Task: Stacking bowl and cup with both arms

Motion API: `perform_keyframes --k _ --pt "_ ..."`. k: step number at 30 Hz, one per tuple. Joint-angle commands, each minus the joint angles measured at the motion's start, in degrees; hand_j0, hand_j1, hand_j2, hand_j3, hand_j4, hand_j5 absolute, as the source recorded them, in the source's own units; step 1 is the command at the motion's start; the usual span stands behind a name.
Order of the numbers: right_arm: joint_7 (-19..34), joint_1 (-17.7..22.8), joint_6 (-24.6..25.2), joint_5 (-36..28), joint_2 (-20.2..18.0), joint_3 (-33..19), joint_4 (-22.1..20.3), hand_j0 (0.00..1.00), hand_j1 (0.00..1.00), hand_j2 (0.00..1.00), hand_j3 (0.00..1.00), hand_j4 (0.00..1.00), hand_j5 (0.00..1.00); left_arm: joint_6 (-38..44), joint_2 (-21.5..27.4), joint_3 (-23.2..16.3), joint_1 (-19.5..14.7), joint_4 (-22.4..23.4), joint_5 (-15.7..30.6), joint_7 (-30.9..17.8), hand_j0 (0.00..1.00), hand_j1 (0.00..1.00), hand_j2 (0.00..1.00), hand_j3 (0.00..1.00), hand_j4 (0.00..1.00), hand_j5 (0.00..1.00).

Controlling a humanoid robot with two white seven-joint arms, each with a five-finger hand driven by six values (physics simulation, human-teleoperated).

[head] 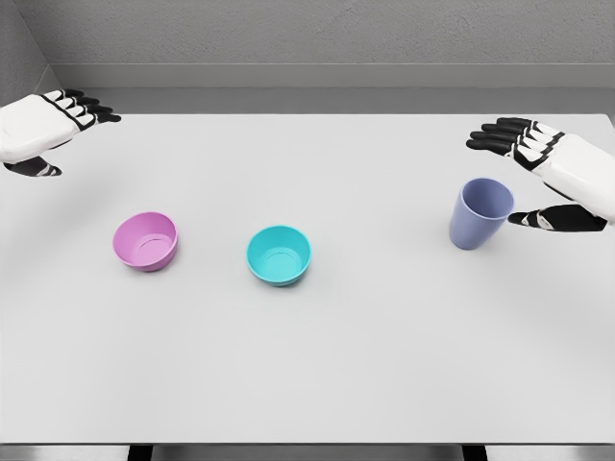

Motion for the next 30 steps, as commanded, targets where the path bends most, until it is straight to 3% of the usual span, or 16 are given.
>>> perform_keyframes --k 1,5,8,13,30 --pt "-0.36 0.09 0.03 -0.47 -0.08 0.02 -0.01 1.0 1.0 1.0 1.0 1.0 1.0 0.04 0.1 0.05 0.0 -0.03 0.27 0.02 1.0 1.0 1.0 1.0 1.0 1.0" --pt "-0.36 0.09 0.03 -0.47 -0.08 -0.07 -0.01 1.0 1.0 1.0 1.0 1.0 1.0 0.04 0.11 0.05 0.0 -0.11 0.18 -0.07 1.0 1.0 1.0 1.0 1.0 1.0" --pt "-0.27 -0.09 0.03 -0.56 -0.17 -0.15 -0.01 1.0 1.0 1.0 1.0 1.0 1.0 0.04 -0.33 -0.92 0.0 -0.29 -0.7 -7.97 1.0 1.0 1.0 1.0 1.0 1.0" --pt "-0.01 -0.09 0.03 -0.56 -0.17 -0.16 -0.01 1.0 1.0 1.0 1.0 1.0 1.0 0.04 -0.86 -2.94 -0.18 -2.93 -0.79 -16.5 1.0 1.0 1.0 1.0 1.0 1.0" --pt "0.26 -0.35 0.03 -0.3 -0.17 -0.33 -0.01 1.0 1.0 1.0 1.0 1.0 1.0 0.04 -0.33 -4.87 -0.09 -8.64 -0.79 -17.73 1.0 1.0 1.0 1.0 1.0 1.0"
